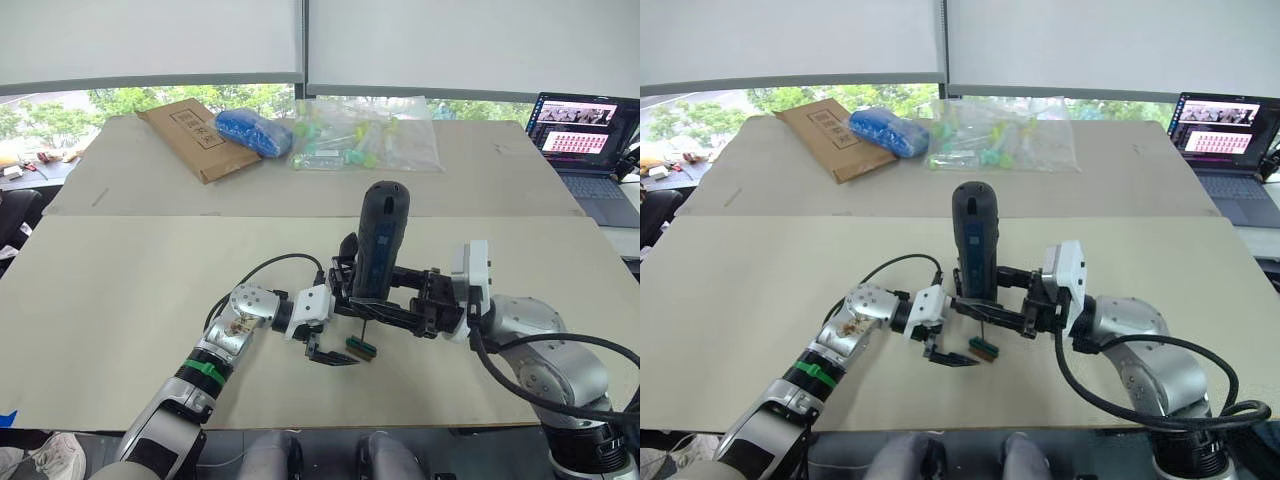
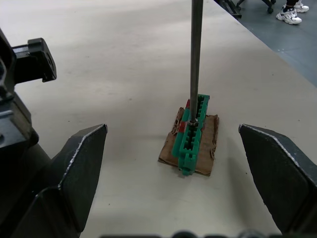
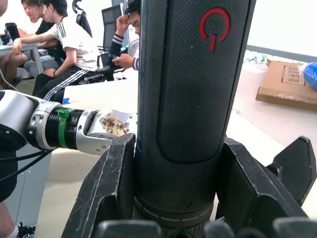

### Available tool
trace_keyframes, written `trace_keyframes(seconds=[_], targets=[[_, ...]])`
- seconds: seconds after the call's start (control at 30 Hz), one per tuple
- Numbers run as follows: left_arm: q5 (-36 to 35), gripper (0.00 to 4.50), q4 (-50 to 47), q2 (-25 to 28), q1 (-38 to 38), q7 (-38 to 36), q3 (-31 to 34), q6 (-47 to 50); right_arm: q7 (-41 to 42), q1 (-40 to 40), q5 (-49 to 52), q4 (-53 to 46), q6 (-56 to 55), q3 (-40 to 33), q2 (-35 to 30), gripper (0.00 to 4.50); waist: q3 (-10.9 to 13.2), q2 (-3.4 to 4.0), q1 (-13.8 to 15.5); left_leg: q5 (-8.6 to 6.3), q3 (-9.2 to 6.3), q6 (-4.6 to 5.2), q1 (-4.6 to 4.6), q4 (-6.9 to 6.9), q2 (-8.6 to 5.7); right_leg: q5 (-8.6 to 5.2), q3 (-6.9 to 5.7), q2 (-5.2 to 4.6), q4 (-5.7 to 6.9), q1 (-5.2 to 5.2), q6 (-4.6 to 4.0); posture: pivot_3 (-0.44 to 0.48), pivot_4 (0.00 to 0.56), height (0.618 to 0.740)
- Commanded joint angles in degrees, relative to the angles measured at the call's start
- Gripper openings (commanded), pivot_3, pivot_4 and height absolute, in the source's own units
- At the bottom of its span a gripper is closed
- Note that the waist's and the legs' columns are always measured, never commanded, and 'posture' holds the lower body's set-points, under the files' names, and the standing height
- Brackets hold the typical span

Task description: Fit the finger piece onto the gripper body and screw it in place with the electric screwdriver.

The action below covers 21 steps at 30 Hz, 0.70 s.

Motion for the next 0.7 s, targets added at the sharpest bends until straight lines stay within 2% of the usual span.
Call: trace_keyframes(seconds=[0.03,0.33,0.47,0.7], targets=[[-0.43,4.50,-1.92,0.02,-0.55,-0.06,0.23,-0.28,0.17,-1.05,0.48,-1.05,-1.34,-0.45,0.10,1.88,0.00,0.00,0.00,0.00,0.00,0.00,0.00,0.00,0.00,0.00,0.00,0.00,0.00,0.00,0.00,0.000,0.150,0.740],[-1.09,4.50,-3.28,0.73,0.45,0.28,0.77,0.65,0.01,-1.50,1.49,-2.51,-0.99,-1.14,-0.19,1.88,0.00,0.00,-0.02,0.00,0.00,0.00,0.00,0.00,0.00,0.00,0.00,0.00,0.00,0.00,0.00,0.000,0.150,0.740],[-3.77,4.50,-9.34,3.47,4.91,1.48,3.37,5.10,-1.25,-2.70,3.71,-5.49,0.49,-1.96,-0.49,1.88,0.00,0.00,-0.19,0.00,0.00,0.00,0.00,-0.01,0.02,0.00,0.01,0.00,0.01,-0.02,0.00,0.000,0.150,0.740],[-8.36,4.50,-20.75,7.29,12.87,9.10,10.37,14.92,-3.93,-5.46,7.55,-7.01,3.21,-3.66,-1.31,1.88,0.00,0.00,0.11,0.00,-0.06,0.00,0.02,0.01,0.08,0.00,0.01,-0.04,-0.01,0.02,-0.01,0.000,0.150,0.740]])
